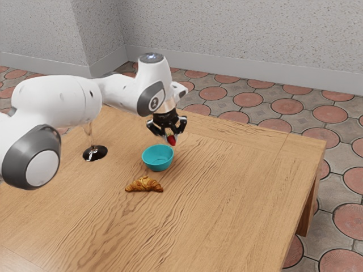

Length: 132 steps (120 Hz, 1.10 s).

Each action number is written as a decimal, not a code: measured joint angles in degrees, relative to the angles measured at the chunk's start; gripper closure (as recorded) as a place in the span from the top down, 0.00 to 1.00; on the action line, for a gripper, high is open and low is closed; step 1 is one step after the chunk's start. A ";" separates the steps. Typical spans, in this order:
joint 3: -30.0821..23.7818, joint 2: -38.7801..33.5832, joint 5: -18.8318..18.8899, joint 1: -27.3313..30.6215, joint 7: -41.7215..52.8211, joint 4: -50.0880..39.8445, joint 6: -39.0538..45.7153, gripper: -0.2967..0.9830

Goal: Take strawberry from the bowl

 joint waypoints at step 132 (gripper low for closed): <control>-2.46 9.23 -0.72 -10.29 -0.37 5.03 -0.02 0.51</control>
